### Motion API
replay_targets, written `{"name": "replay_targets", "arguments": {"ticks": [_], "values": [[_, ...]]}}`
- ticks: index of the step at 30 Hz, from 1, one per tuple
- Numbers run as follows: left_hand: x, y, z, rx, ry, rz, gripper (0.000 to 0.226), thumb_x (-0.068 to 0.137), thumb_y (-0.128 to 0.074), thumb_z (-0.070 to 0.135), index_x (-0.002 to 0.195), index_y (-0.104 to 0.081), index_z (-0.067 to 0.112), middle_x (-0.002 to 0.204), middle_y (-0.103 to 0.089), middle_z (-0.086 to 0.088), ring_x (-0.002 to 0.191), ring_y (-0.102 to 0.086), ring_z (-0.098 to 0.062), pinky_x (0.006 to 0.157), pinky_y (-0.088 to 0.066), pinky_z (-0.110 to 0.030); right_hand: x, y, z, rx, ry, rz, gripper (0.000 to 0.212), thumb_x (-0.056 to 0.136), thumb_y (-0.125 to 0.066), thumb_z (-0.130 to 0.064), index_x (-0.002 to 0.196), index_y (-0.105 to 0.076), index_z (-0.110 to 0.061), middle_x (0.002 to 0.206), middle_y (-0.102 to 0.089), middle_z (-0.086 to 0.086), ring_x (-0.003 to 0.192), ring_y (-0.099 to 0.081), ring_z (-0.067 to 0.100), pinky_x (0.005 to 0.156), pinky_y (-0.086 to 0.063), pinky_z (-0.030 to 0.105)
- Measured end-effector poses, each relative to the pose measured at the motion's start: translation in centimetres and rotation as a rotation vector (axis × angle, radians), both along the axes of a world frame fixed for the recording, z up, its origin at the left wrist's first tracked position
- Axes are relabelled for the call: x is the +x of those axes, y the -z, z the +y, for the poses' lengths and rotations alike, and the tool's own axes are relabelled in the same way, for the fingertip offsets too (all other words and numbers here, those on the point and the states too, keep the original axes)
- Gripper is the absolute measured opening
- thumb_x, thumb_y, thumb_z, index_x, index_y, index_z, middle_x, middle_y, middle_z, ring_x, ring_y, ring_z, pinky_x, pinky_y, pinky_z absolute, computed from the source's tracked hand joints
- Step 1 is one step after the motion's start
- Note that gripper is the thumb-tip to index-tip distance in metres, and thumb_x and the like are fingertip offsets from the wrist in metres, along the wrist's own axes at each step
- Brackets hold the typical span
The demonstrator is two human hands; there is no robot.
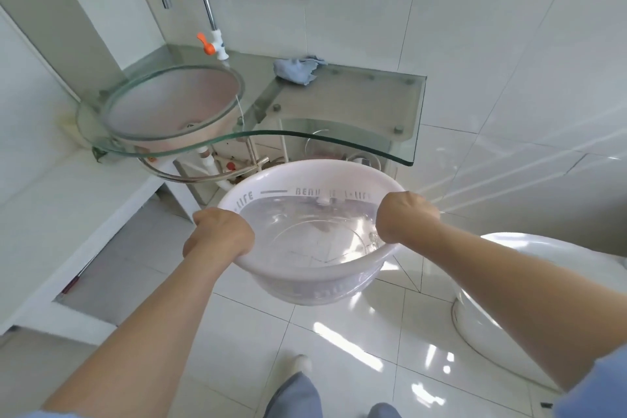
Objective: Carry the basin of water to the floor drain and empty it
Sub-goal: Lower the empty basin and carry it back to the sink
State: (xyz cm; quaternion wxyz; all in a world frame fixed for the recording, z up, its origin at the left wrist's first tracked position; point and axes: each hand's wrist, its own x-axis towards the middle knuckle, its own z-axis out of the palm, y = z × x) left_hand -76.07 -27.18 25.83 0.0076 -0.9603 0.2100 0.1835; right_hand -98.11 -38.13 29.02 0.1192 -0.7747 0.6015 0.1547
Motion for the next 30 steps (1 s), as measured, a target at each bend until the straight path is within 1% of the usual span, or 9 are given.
{"name": "replay_targets", "arguments": {"ticks": [6, 11, 13, 15, 18, 22, 24, 26, 30], "values": [[0.0, -4.4, 2.0, -0.045, -0.012, -0.040, 0.062, 0.080, -0.050, 0.018, 0.135, -0.028, -0.003, 0.107, -0.035, -0.016, 0.093, -0.048, -0.029, 0.076, -0.043, -0.037, 0.4, -4.5, 0.4, -0.027, -0.070, -0.046, 0.010, 0.077, -0.049, -0.004, 0.079, -0.046, -0.013, 0.073, -0.042, 0.003, 0.079, -0.046, 0.023, 0.066, -0.040, 0.029], [1.3, -7.5, 2.5, -0.107, -0.107, -0.064, 0.057, 0.080, -0.051, 0.017, 0.131, -0.032, -0.002, 0.098, -0.031, -0.013, 0.081, -0.041, -0.026, 0.069, -0.039, -0.035, 2.2, -8.5, 0.4, -0.102, -0.113, -0.091, 0.023, 0.079, -0.050, -0.006, 0.100, -0.058, -0.012, 0.085, -0.049, 0.005, 0.083, -0.048, 0.025, 0.067, -0.040, 0.029], [2.1, -8.8, 2.6, -0.139, -0.140, -0.074, 0.058, 0.080, -0.052, 0.019, 0.130, -0.032, -0.002, 0.099, -0.032, -0.013, 0.079, -0.043, -0.027, 0.070, -0.040, -0.035, 3.2, -9.8, 0.2, -0.122, -0.115, -0.114, 0.028, 0.080, -0.051, -0.007, 0.107, -0.058, -0.011, 0.099, -0.056, 0.010, 0.092, -0.052, 0.027, 0.069, -0.041, 0.030], [2.9, -10.0, 2.5, -0.181, -0.165, -0.089, 0.059, 0.080, -0.053, 0.020, 0.129, -0.032, -0.003, 0.098, -0.031, -0.013, 0.078, -0.042, -0.026, 0.071, -0.040, -0.035, 4.3, -10.9, -0.1, -0.139, -0.123, -0.152, 0.027, 0.079, -0.051, -0.006, 0.104, -0.058, -0.010, 0.100, -0.055, 0.012, 0.089, -0.050, 0.028, 0.069, -0.042, 0.031], [4.5, -11.7, 2.2, -0.251, -0.194, -0.124, 0.061, 0.081, -0.057, 0.023, 0.129, -0.030, -0.004, 0.094, -0.026, -0.012, 0.080, -0.042, -0.027, 0.069, -0.040, -0.035, 6.0, -12.3, -0.6, -0.170, -0.134, -0.194, 0.021, 0.079, -0.050, -0.005, 0.098, -0.057, -0.009, 0.091, -0.051, 0.010, 0.081, -0.046, 0.027, 0.065, -0.041, 0.031], [6.9, -13.2, 2.0, -0.346, -0.224, -0.142, 0.060, 0.082, -0.055, 0.018, 0.131, -0.028, -0.005, 0.108, -0.035, -0.016, 0.083, -0.046, -0.028, 0.067, -0.039, -0.036, 9.0, -13.3, -1.2, -0.220, -0.134, -0.255, 0.026, 0.081, -0.049, -0.007, 0.106, -0.057, -0.008, 0.108, -0.056, 0.015, 0.077, -0.047, 0.025, 0.062, -0.040, 0.031], [8.0, -13.6, 2.0, -0.388, -0.246, -0.151, 0.058, 0.082, -0.055, 0.014, 0.129, -0.028, -0.006, 0.118, -0.037, -0.018, 0.093, -0.053, -0.032, 0.070, -0.040, -0.036, 10.5, -13.6, -1.6, -0.249, -0.143, -0.292, 0.029, 0.082, -0.049, -0.009, 0.110, -0.055, -0.007, 0.112, -0.054, 0.016, 0.076, -0.046, 0.024, 0.062, -0.040, 0.030], [9.5, -13.9, 2.0, -0.410, -0.269, -0.164, 0.057, 0.081, -0.054, 0.011, 0.128, -0.028, -0.008, 0.123, -0.036, -0.020, 0.102, -0.054, -0.036, 0.072, -0.040, -0.036, 12.3, -13.9, -1.8, -0.278, -0.147, -0.315, 0.034, 0.082, -0.050, -0.010, 0.116, -0.052, -0.005, 0.114, -0.052, 0.016, 0.078, -0.044, 0.024, 0.063, -0.041, 0.031], [12.6, -14.2, 2.0, -0.463, -0.333, -0.158, 0.058, 0.081, -0.056, 0.012, 0.128, -0.029, -0.007, 0.123, -0.037, -0.019, 0.101, -0.056, -0.036, 0.070, -0.040, -0.035, 15.8, -14.1, -1.9, -0.296, -0.124, -0.358, 0.049, 0.081, -0.054, -0.011, 0.125, -0.040, 0.003, 0.118, -0.049, 0.018, 0.092, -0.052, 0.028, 0.066, -0.041, 0.032]]}}
